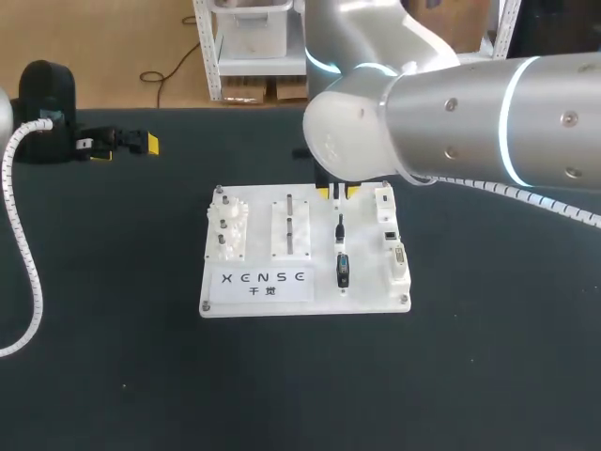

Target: Insert the USB connector, Ethernet cable, and multi-pin plug into their matching sockets one by one.

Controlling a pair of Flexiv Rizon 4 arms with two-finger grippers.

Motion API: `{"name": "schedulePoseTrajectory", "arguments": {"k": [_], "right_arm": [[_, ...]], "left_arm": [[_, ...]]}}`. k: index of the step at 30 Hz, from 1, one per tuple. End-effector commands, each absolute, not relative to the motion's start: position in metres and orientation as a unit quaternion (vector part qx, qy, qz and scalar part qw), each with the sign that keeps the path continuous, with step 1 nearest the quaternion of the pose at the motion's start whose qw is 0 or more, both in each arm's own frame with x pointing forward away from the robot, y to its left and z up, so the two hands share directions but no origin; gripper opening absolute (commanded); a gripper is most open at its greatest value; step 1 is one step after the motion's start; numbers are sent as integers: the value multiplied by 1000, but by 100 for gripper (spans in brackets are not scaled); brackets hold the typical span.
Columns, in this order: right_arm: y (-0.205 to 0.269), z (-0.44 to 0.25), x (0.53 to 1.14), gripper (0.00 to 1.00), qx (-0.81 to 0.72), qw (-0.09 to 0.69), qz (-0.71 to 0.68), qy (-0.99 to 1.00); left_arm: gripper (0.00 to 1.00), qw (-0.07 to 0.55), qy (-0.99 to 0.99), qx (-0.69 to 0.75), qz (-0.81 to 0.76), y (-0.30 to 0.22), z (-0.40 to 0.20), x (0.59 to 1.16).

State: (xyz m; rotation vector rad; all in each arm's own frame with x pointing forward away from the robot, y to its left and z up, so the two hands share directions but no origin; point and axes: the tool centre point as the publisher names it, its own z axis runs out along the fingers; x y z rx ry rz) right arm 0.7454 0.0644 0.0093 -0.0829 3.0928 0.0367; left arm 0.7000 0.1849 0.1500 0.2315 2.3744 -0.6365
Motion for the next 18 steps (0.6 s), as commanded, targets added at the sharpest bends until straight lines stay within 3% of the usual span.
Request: {"name": "schedulePoseTrajectory", "arguments": {"k": [1,5,18], "right_arm": [[65,9,746,21,-29,24,15,999],[66,10,746,0,-30,26,14,999],[70,32,748,0,-37,52,-4,998]], "left_arm": [[100,330,908,89,-243,185,150,700],[100,330,908,89,-243,185,150,700],[100,330,908,89,-243,185,150,700]]}}
